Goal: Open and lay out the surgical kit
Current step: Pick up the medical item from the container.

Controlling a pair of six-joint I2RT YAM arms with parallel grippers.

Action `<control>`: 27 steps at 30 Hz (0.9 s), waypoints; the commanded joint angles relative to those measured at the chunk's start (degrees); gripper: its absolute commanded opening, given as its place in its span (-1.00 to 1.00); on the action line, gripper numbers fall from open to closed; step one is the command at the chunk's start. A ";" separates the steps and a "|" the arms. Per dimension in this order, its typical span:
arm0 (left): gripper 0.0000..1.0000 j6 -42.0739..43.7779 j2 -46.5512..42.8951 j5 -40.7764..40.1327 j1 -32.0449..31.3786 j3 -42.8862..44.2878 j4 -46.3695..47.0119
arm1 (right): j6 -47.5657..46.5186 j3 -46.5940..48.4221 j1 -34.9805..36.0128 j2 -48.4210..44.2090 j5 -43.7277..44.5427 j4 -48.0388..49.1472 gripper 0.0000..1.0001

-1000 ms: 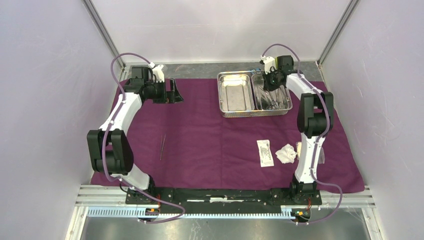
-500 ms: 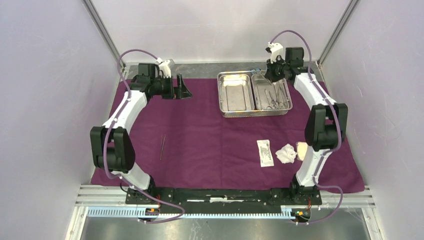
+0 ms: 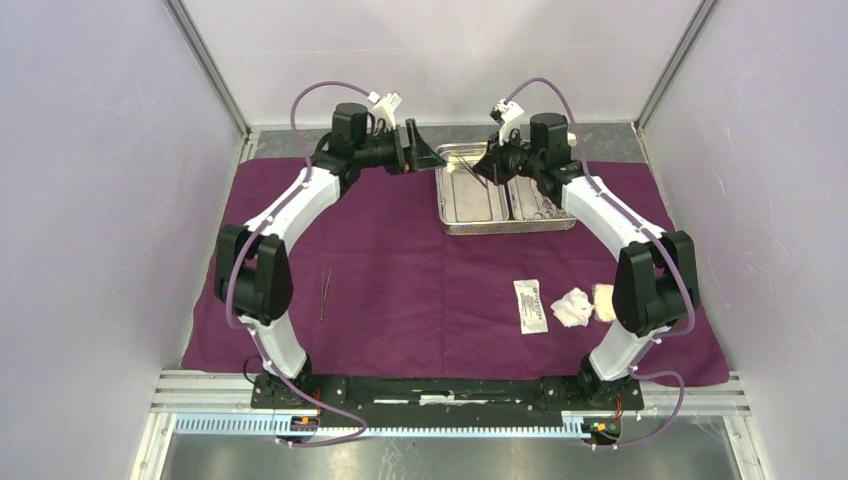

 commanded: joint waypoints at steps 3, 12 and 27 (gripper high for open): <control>0.69 -14.94 3.79 -1.09 -2.88 1.95 13.02 | 8.42 -2.88 1.93 -1.88 -3.27 8.26 -0.99; 0.57 -14.08 6.08 -5.70 -5.84 2.02 12.98 | 9.59 -4.63 2.58 -2.28 -3.64 9.15 -1.00; -0.09 -14.96 12.23 -6.85 -6.43 10.15 6.42 | 10.09 -6.72 2.73 -3.30 -3.59 10.20 -0.99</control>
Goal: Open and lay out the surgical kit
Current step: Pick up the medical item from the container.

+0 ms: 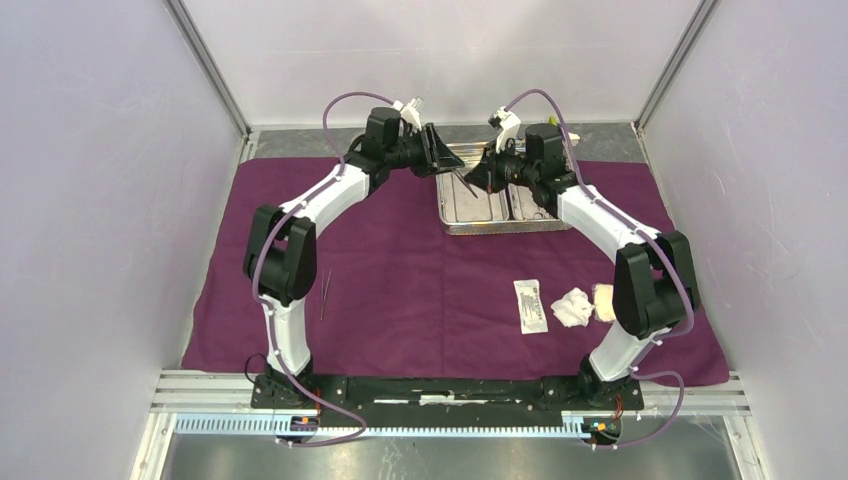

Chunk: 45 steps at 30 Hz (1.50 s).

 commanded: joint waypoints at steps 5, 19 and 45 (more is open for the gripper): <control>-0.28 -2.62 0.98 0.83 -0.04 3.84 -1.33 | -0.15 -0.29 0.37 -2.86 0.03 2.15 -0.99; -0.65 -0.43 1.97 2.54 -0.01 5.67 -2.74 | -0.89 -0.48 0.39 -3.00 -0.92 1.53 -0.97; -0.95 33.11 -14.39 31.62 0.60 -6.72 -1.01 | -13.73 -13.69 0.41 -14.17 -24.54 4.48 0.54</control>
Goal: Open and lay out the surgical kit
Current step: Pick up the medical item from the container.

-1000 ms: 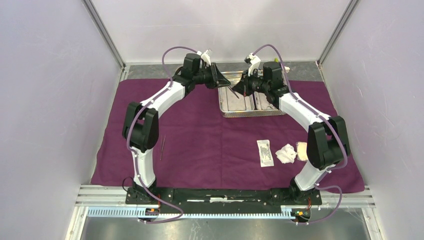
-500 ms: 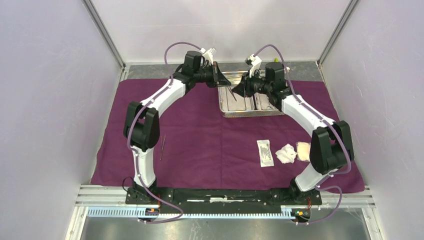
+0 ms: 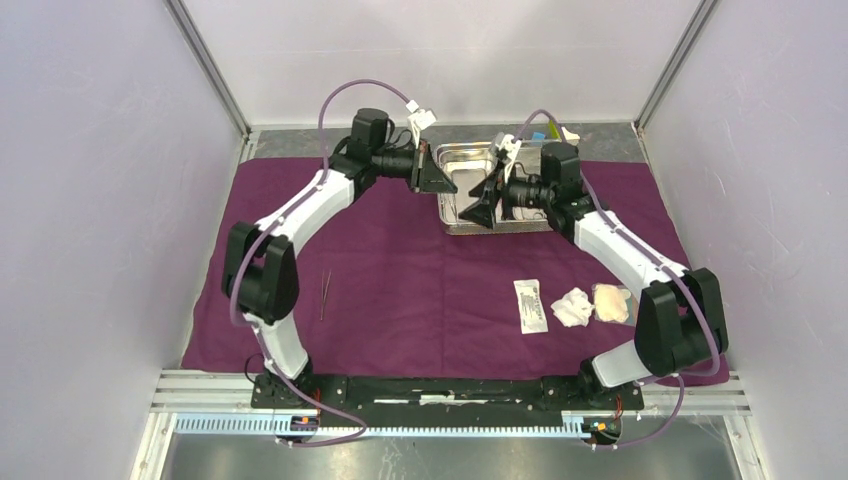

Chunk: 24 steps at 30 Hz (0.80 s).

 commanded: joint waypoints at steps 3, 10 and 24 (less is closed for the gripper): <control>-0.95 4.71 -10.50 10.73 -0.04 -8.44 14.43 | -0.06 -6.89 0.93 -1.61 -14.02 8.26 0.57; -0.95 1.78 -12.71 10.71 -0.21 -13.88 22.65 | 4.45 -9.64 3.55 -2.39 -19.01 15.70 0.54; -0.95 -0.85 -13.40 11.01 -0.47 -17.37 28.50 | 8.72 -8.61 4.02 0.15 -19.27 19.44 -0.27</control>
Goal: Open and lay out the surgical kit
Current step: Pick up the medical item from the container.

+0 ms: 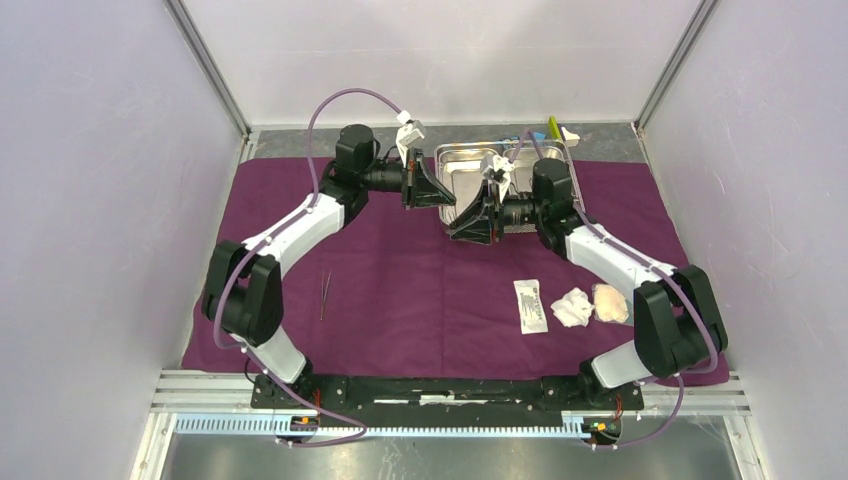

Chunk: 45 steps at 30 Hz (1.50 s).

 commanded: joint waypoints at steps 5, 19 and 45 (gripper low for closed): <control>-0.94 -1.95 -2.76 -0.02 -0.19 -1.38 5.01 | 2.30 1.15 0.24 0.65 -0.40 3.57 -0.59; 0.85 -13.09 -8.42 -29.85 1.44 -2.36 -4.04 | 3.32 8.58 0.23 -0.20 24.58 -5.01 -0.99; 0.02 -18.71 -0.88 -35.36 -1.84 4.67 -9.58 | 8.70 10.20 0.89 0.93 32.56 -9.76 -0.99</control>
